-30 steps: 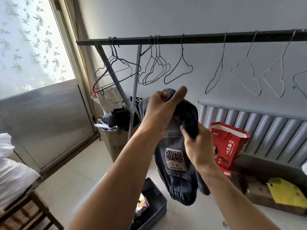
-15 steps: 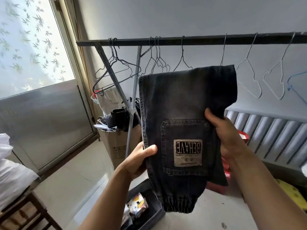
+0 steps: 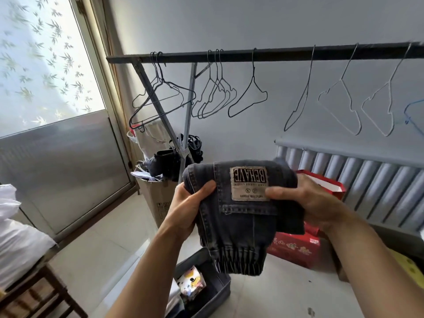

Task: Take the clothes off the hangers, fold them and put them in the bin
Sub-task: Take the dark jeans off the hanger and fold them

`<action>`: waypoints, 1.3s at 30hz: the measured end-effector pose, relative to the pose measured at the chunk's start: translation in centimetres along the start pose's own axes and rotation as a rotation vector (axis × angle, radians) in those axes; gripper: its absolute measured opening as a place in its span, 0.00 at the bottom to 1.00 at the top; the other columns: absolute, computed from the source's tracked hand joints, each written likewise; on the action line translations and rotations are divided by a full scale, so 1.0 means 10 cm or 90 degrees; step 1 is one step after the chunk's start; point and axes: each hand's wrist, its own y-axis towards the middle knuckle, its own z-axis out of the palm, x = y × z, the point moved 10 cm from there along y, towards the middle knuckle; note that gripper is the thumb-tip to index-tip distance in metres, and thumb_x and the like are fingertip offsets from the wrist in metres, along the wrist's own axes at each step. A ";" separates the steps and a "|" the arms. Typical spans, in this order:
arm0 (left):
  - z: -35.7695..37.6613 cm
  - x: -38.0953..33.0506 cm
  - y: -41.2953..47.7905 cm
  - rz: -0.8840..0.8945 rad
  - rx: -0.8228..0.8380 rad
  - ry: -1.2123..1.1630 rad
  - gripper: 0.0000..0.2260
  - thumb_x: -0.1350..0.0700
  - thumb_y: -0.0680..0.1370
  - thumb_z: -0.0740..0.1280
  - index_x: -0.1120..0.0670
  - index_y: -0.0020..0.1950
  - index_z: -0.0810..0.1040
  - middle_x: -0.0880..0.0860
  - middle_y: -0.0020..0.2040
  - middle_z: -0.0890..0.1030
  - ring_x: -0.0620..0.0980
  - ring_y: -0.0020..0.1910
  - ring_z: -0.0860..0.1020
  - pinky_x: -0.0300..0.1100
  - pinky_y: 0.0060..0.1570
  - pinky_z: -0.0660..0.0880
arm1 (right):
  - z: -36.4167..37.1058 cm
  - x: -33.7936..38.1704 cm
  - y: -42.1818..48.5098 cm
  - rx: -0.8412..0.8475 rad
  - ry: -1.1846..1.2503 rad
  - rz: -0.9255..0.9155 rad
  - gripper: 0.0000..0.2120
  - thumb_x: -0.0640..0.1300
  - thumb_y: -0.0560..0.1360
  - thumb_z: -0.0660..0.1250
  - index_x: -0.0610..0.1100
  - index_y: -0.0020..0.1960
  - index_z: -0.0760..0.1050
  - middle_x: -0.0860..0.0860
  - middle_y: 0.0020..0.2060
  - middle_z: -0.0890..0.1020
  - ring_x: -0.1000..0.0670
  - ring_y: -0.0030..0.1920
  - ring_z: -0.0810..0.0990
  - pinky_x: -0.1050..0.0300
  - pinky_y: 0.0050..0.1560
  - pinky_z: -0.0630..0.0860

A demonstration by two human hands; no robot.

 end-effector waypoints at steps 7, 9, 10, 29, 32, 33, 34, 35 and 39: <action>0.02 -0.23 0.06 0.054 -0.015 0.044 0.06 0.64 0.73 0.69 0.63 0.49 0.81 0.57 0.41 0.86 0.51 0.38 0.85 0.42 0.37 0.81 | -0.29 -0.02 -0.07 -0.268 -0.039 -0.100 0.48 0.45 0.55 0.81 0.47 0.72 0.66 0.44 0.61 0.79 0.43 0.60 0.79 0.46 0.60 0.78; 0.02 -0.27 0.09 0.057 -0.013 0.043 0.07 0.64 0.73 0.69 0.63 0.49 0.81 0.56 0.42 0.86 0.51 0.39 0.85 0.42 0.38 0.82 | -0.29 0.05 -0.09 -0.275 -0.116 -0.111 0.53 0.54 0.52 0.83 0.54 0.73 0.64 0.45 0.65 0.76 0.44 0.64 0.76 0.44 0.64 0.75; 0.03 -0.28 0.09 0.058 -0.009 0.036 0.09 0.62 0.72 0.69 0.63 0.50 0.81 0.57 0.42 0.86 0.51 0.39 0.85 0.42 0.39 0.82 | -0.27 0.09 -0.10 -0.266 -0.136 -0.121 0.50 0.55 0.53 0.83 0.53 0.71 0.67 0.46 0.62 0.78 0.45 0.62 0.78 0.45 0.62 0.76; -0.20 -0.80 0.09 0.244 -0.091 0.041 0.20 0.69 0.74 0.70 0.49 0.61 0.76 0.46 0.41 0.83 0.54 0.45 0.82 0.48 0.42 0.83 | -0.08 0.45 -0.13 -0.385 -0.447 -0.176 0.13 0.47 0.66 0.78 0.54 0.46 0.77 0.53 0.44 0.81 0.50 0.48 0.81 0.49 0.48 0.80; -0.24 -0.87 0.11 0.246 -0.069 0.029 0.19 0.69 0.74 0.70 0.49 0.58 0.77 0.46 0.41 0.82 0.53 0.44 0.82 0.48 0.41 0.83 | 0.03 0.49 -0.05 -0.340 -0.564 -0.098 0.22 0.55 0.61 0.79 0.59 0.49 0.72 0.54 0.54 0.70 0.48 0.62 0.70 0.44 0.63 0.71; -0.26 -0.89 0.12 0.247 -0.062 0.033 0.19 0.69 0.74 0.70 0.49 0.58 0.77 0.46 0.41 0.82 0.53 0.43 0.82 0.48 0.40 0.83 | 0.14 0.51 -0.01 -0.308 -0.569 -0.086 0.28 0.56 0.60 0.80 0.58 0.54 0.70 0.55 0.58 0.67 0.50 0.65 0.66 0.46 0.66 0.67; -0.28 -0.91 0.13 0.249 -0.054 0.040 0.18 0.69 0.74 0.70 0.50 0.58 0.77 0.46 0.41 0.82 0.52 0.43 0.82 0.47 0.40 0.83 | 0.28 0.53 0.04 -0.275 -0.569 -0.080 0.35 0.58 0.58 0.80 0.56 0.60 0.67 0.55 0.60 0.66 0.51 0.67 0.64 0.47 0.68 0.65; -0.29 -0.92 0.14 0.252 -0.043 0.046 0.18 0.69 0.74 0.70 0.51 0.58 0.77 0.47 0.41 0.82 0.52 0.42 0.82 0.46 0.39 0.82 | 0.44 0.56 0.10 -0.245 -0.582 -0.084 0.43 0.61 0.57 0.79 0.55 0.66 0.64 0.55 0.64 0.67 0.52 0.68 0.64 0.46 0.69 0.65; -0.30 -0.94 0.17 0.243 0.005 0.078 0.19 0.69 0.73 0.70 0.52 0.59 0.77 0.50 0.43 0.82 0.51 0.43 0.82 0.46 0.41 0.82 | 0.96 0.56 0.42 -0.158 -0.685 -0.096 0.44 0.61 0.60 0.78 0.58 0.71 0.62 0.58 0.57 0.78 0.52 0.58 0.78 0.49 0.62 0.73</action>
